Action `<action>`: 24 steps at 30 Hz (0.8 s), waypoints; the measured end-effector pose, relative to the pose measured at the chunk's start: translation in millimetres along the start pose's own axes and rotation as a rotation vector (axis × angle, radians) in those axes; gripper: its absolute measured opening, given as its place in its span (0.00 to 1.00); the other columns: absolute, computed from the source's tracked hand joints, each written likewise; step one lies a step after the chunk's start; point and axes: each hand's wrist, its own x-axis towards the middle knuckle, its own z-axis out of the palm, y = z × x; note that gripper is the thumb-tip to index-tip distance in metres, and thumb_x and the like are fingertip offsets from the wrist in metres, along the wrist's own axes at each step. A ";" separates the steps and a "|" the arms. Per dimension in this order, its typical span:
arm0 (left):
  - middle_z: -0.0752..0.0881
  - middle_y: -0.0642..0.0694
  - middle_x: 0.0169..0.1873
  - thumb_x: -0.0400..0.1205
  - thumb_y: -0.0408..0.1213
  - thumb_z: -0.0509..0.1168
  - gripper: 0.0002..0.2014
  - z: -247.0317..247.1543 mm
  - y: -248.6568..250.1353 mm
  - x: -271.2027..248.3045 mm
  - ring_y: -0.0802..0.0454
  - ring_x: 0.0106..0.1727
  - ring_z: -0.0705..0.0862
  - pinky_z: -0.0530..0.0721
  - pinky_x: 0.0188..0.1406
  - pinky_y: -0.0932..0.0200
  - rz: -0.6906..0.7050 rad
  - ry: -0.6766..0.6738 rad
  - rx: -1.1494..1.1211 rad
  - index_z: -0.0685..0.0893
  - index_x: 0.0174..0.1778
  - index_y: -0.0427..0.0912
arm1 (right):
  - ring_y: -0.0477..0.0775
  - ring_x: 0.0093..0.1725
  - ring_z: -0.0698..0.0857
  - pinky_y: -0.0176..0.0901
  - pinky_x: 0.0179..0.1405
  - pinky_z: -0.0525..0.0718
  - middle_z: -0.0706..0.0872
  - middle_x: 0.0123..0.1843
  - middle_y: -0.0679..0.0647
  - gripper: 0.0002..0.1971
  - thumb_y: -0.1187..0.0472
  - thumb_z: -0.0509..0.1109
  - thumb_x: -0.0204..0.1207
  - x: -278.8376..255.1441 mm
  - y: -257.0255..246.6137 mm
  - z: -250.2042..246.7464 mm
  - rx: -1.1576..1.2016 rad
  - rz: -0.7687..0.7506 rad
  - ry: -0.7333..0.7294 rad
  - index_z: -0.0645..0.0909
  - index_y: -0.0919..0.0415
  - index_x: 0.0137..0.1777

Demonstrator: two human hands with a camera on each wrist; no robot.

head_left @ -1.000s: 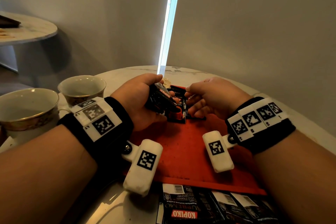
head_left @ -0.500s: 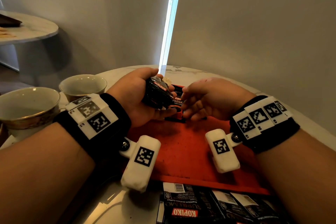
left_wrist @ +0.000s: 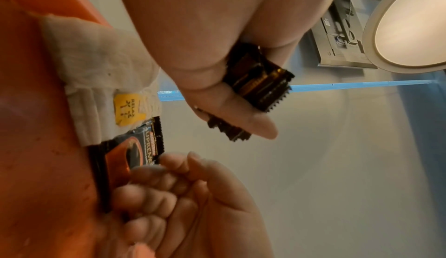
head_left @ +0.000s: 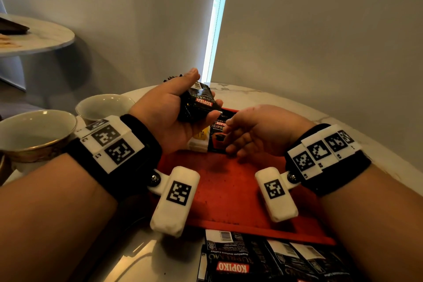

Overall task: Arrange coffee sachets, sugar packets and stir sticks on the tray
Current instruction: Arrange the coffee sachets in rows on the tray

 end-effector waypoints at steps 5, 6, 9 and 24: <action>0.84 0.30 0.57 0.85 0.40 0.60 0.10 -1.1 2.4 -3.9 0.36 0.45 0.90 0.90 0.29 0.53 -0.009 -0.023 -0.104 0.81 0.59 0.42 | 0.53 0.35 0.86 0.42 0.28 0.77 0.88 0.40 0.57 0.08 0.72 0.73 0.75 -3.1 -9.2 -10.5 0.099 -0.472 0.133 0.86 0.60 0.49; 0.84 0.29 0.61 0.84 0.37 0.57 0.13 -1.7 2.8 -4.2 0.35 0.45 0.91 0.91 0.30 0.52 -0.002 -0.026 -0.113 0.80 0.63 0.42 | 0.51 0.35 0.85 0.41 0.28 0.78 0.88 0.41 0.55 0.10 0.71 0.75 0.72 -5.0 -11.2 -11.5 0.102 -0.566 0.133 0.87 0.57 0.48; 0.85 0.31 0.60 0.85 0.34 0.54 0.17 -1.0 3.8 -5.0 0.35 0.43 0.93 0.92 0.31 0.47 0.017 -0.031 -0.079 0.79 0.68 0.42 | 0.46 0.36 0.84 0.39 0.34 0.82 0.87 0.44 0.53 0.15 0.70 0.75 0.67 -9.7 -13.8 -10.9 0.072 -0.728 0.095 0.91 0.48 0.45; 0.90 0.35 0.44 0.88 0.37 0.57 0.13 1.2 3.0 -8.6 0.44 0.34 0.92 0.91 0.28 0.56 -0.041 -0.029 -0.009 0.81 0.66 0.40 | 0.53 0.47 0.86 0.51 0.52 0.88 0.86 0.48 0.47 0.15 0.66 0.80 0.64 -10.5 -10.8 -3.4 -0.041 -0.795 0.055 0.94 0.43 0.43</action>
